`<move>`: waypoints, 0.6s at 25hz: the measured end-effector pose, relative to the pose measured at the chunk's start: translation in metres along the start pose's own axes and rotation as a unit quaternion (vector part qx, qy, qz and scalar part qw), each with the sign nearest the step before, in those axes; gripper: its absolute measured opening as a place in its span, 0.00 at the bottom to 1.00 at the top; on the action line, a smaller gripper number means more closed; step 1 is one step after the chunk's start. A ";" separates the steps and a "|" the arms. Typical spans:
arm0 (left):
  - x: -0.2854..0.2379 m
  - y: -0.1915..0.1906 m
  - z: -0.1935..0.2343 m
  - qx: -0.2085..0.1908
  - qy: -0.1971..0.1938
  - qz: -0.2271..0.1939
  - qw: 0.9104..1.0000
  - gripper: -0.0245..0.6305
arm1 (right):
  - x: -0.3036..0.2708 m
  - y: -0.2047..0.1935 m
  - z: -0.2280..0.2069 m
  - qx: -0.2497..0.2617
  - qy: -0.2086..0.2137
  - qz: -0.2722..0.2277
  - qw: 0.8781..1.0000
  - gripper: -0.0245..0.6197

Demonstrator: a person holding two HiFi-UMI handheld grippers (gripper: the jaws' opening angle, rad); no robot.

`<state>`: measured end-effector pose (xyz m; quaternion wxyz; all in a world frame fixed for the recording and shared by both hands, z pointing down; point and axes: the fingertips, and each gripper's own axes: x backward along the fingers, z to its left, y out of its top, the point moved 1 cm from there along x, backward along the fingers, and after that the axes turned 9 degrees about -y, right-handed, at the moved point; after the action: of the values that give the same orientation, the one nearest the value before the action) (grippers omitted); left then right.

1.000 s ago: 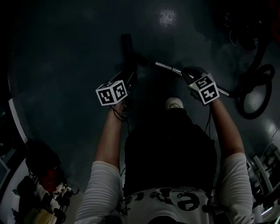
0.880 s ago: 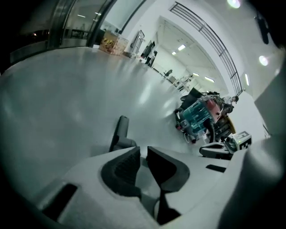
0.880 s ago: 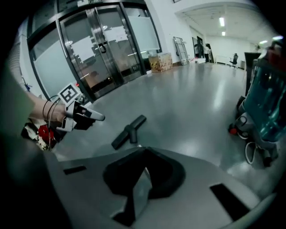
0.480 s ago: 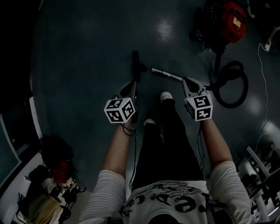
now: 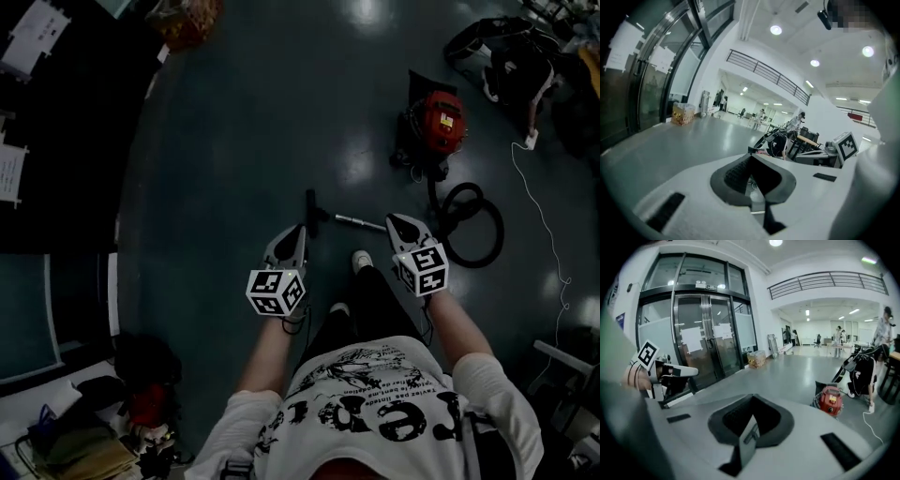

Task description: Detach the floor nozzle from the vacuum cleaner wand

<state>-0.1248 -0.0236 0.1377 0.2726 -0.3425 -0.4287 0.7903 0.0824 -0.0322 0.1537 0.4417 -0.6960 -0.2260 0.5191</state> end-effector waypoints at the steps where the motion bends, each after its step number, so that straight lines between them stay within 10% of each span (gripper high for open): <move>1: 0.016 0.008 -0.011 -0.017 -0.003 -0.009 1.000 0.04 | 0.019 0.007 0.005 0.000 -0.007 -0.015 1.000 0.04; 8: 0.106 0.029 -0.069 -0.033 -0.065 -0.061 0.995 0.04 | 0.115 -0.003 0.037 0.028 -0.105 -0.051 0.993 0.04; 15: 0.133 0.019 -0.112 -0.092 -0.069 -0.068 0.991 0.04 | 0.175 -0.003 0.050 0.026 -0.115 -0.097 0.988 0.04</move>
<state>-0.1232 0.1184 0.0359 0.2625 -0.2807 -0.5392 0.7493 0.0994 0.1238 0.0610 0.4790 -0.5948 -0.3284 0.5558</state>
